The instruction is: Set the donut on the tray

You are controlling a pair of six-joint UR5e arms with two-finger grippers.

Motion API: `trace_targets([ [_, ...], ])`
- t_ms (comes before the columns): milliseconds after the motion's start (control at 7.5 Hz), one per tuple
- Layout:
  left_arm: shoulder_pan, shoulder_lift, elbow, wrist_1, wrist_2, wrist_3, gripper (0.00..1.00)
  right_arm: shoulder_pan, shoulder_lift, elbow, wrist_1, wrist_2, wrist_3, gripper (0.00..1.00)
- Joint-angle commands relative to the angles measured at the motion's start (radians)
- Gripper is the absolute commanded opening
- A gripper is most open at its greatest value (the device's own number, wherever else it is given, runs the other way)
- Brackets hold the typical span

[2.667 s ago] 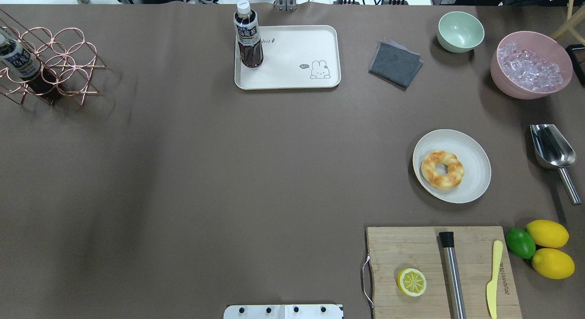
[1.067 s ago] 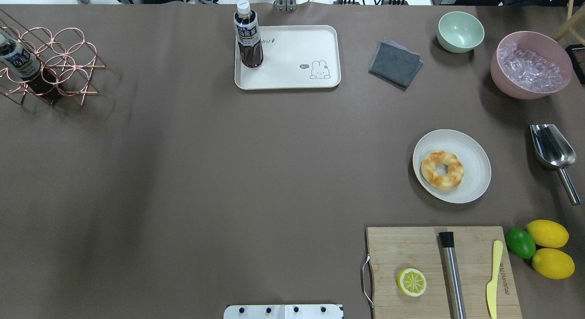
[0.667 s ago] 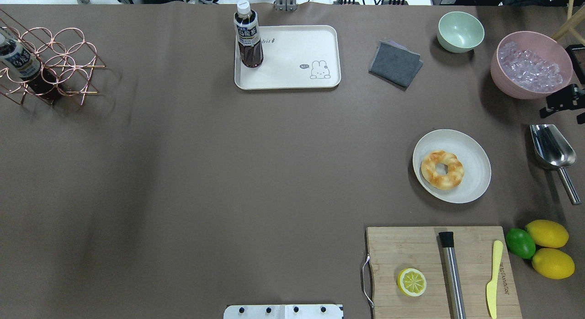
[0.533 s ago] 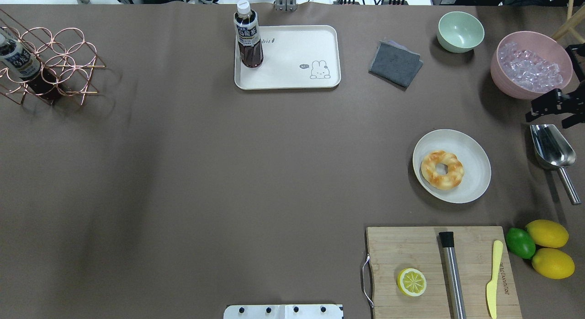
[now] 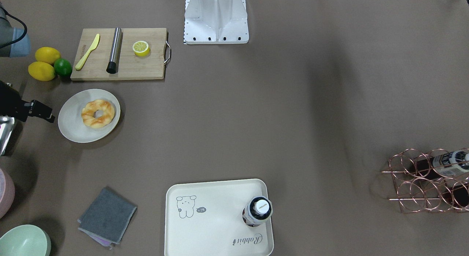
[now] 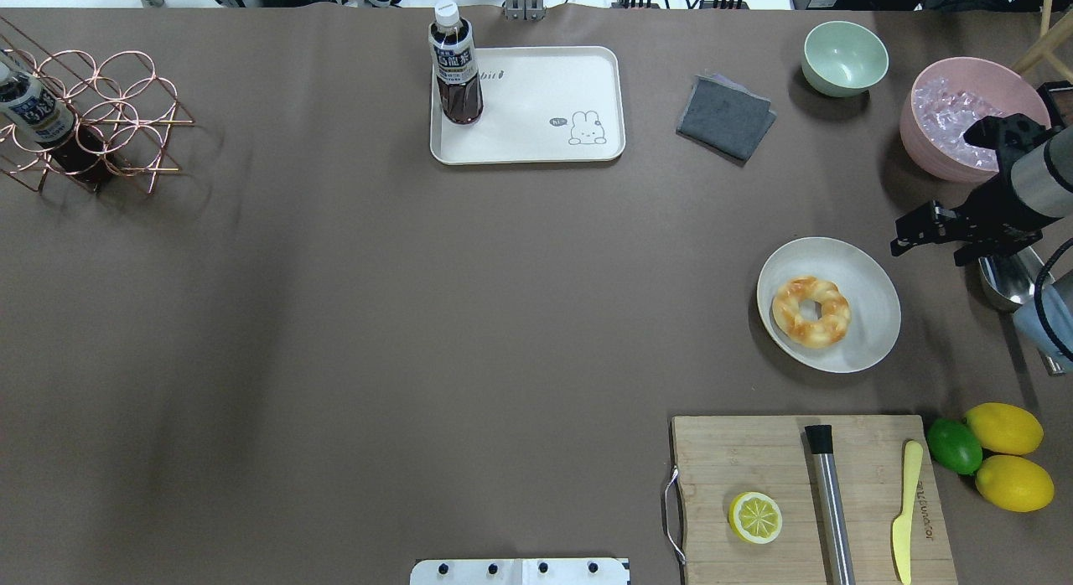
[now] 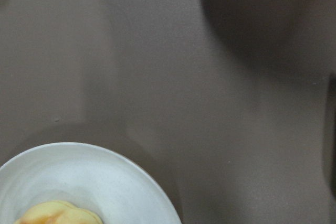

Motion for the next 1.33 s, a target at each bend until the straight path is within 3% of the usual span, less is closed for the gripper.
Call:
trace_targets([
  [0,-0.001,0.0,0.0,0.0,0.0,0.0,0.98,-0.06,-0.004,-0.077,0.129,-0.04,0.016,1.0],
  [267,-0.001,0.0,-0.002,0.002,0.0,0.0,0.98,-0.079,-0.013,-0.137,0.255,-0.039,0.018,1.0],
  [667,-0.001,0.0,-0.003,0.002,0.0,0.0,0.98,-0.097,-0.013,-0.137,0.26,-0.04,0.038,0.97],
  [800,-0.001,0.0,-0.002,0.002,0.002,0.0,0.98,-0.103,-0.013,-0.132,0.262,-0.04,0.094,0.61],
  [1067,-0.001,0.002,0.0,0.002,0.002,0.0,0.98,-0.123,-0.008,-0.122,0.262,-0.04,0.114,0.2],
  [1200,-0.001,0.002,0.0,0.002,0.0,0.0,0.98,-0.125,-0.007,-0.122,0.262,-0.04,0.113,0.05],
])
